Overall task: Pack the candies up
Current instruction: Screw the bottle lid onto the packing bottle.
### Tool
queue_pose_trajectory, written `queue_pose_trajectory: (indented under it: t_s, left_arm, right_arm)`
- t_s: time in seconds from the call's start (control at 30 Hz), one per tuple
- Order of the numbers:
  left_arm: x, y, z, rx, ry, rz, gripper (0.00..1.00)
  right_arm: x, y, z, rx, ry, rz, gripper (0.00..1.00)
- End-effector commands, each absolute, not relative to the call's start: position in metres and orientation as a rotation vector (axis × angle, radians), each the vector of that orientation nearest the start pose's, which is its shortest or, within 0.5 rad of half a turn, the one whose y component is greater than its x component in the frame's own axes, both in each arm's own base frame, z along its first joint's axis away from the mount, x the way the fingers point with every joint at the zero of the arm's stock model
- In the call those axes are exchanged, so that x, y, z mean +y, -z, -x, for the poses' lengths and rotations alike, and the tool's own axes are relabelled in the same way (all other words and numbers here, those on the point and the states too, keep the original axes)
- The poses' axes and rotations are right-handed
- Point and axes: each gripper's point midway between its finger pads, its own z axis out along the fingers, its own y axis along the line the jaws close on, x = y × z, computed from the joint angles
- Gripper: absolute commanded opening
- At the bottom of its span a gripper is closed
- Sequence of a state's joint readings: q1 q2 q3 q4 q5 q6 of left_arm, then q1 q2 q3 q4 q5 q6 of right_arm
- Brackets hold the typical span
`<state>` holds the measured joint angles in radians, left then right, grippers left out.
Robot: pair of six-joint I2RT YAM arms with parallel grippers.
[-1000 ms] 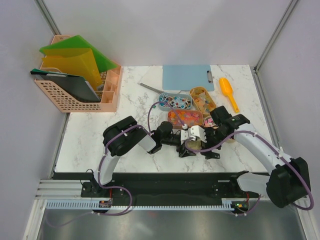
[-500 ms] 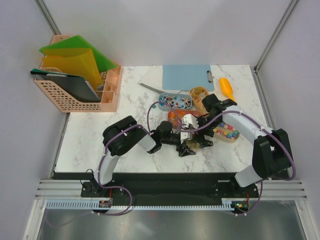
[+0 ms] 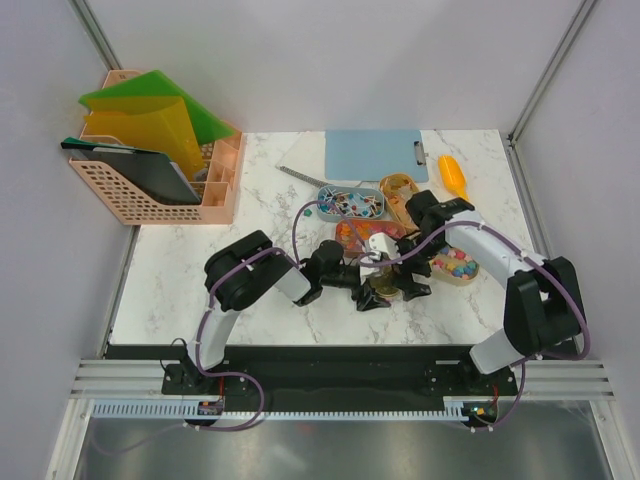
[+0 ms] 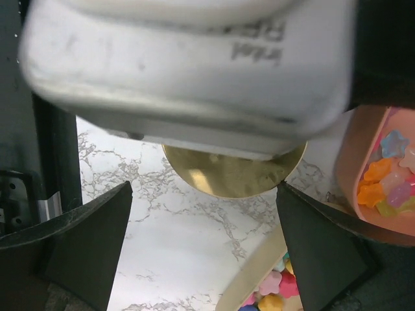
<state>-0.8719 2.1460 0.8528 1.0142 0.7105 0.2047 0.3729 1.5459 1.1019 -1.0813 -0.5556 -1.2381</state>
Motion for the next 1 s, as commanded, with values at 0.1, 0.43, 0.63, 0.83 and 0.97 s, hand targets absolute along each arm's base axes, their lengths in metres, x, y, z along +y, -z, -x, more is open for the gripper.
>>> queue_pose_trajectory:
  t_s: [0.1,0.43,0.63,0.83,0.97]
  left_arm:
    - [-0.409,0.043,-0.219,1.726,1.131,-1.353,0.02]
    - [-0.41,0.042,-0.219,1.721,1.136,-1.355,0.02]
    - [-0.411,0.044,-0.219,1.716,1.136,-1.367,0.02]
    - [-0.41,0.046,-0.219,1.718,1.129,-1.373,0.02]
    - [-0.41,0.046,-0.22,1.722,1.124,-1.371,0.02]
  right_arm:
    - [0.14,-0.078,-0.158,2.026,-0.877,2.009,0.98]
    - [0.14,-0.089,-0.123,2.064,-0.885,1.925,0.98]
    - [0.135,-0.104,-0.154,2.023,-0.677,1.873,0.98]
    - [0.14,-0.103,-0.2,1.978,-0.587,1.84,0.98]
    - [0.152,-0.098,-0.233,1.957,-0.604,1.836,0.98]
